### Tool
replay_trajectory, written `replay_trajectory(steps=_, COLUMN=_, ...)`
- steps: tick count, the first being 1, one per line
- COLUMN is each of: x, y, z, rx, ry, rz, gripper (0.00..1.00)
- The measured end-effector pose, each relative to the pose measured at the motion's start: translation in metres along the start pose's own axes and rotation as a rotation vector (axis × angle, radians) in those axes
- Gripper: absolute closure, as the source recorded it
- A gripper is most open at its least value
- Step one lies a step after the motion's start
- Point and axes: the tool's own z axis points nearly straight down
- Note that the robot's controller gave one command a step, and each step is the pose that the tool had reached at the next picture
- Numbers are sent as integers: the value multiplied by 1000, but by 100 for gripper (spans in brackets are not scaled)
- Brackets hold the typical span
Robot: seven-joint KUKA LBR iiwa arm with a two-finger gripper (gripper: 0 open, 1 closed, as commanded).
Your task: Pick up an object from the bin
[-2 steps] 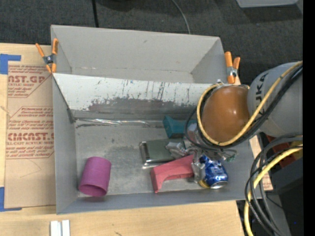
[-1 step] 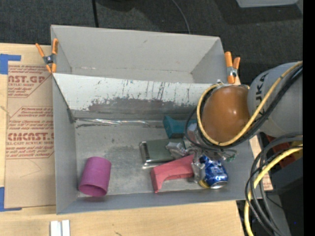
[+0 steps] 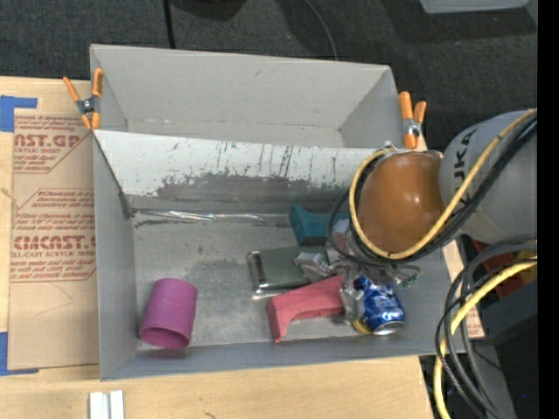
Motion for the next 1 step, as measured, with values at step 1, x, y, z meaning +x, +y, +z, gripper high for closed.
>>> replay_trajectory(steps=1, x=0, y=0, z=0, rx=0, ry=0, rz=0, gripper=100)
